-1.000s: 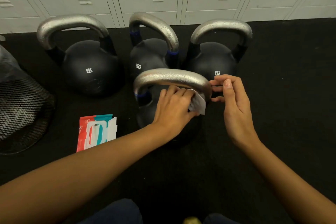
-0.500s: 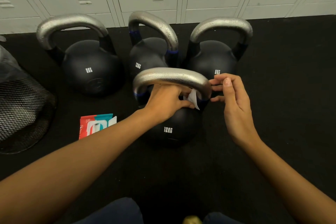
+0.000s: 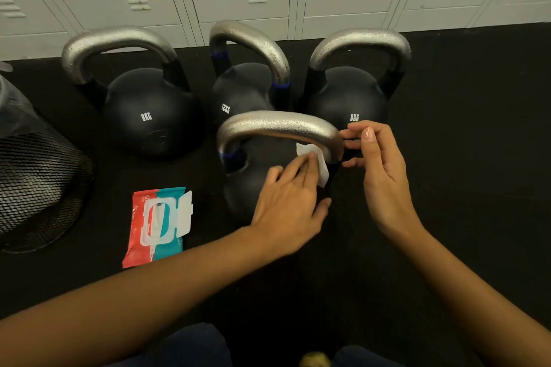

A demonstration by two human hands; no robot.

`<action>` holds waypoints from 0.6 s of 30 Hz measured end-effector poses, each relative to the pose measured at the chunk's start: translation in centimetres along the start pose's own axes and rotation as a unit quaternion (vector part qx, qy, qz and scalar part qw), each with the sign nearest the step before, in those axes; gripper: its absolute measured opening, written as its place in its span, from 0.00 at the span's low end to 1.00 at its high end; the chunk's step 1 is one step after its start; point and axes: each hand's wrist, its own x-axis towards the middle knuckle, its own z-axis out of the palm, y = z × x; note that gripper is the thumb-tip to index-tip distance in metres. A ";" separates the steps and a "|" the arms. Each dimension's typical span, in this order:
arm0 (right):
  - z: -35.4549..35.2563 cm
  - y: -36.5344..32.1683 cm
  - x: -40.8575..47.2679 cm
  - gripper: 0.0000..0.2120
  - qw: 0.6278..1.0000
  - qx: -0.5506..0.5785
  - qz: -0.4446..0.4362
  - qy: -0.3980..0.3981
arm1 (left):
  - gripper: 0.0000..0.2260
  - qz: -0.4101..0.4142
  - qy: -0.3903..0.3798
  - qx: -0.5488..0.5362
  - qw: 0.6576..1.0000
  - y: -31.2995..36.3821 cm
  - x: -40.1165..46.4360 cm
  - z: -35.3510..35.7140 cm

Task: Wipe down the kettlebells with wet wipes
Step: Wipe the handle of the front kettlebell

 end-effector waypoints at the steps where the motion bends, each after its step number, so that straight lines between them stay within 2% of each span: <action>1: 0.0 0.0 0.0 0.11 1.000 -0.001 0.001 0.001 | 0.32 0.003 0.000 -0.003 1.000 0.3 -0.4 0.2; 6: 0.1 0.0 0.0 0.11 1.000 -0.006 -0.002 0.004 | 0.29 -0.016 -0.004 -0.006 1.000 1.0 -1.1 0.8; 12: 0.2 -0.1 -0.1 0.11 1.000 -0.009 -0.002 0.000 | 0.21 -0.060 0.064 -0.085 0.993 -0.2 0.1 -0.1; 18: 0.2 -0.2 -0.1 0.12 1.000 -0.007 -0.008 -0.004 | 0.18 -0.060 0.076 -0.024 0.995 -1.0 2.3 -0.2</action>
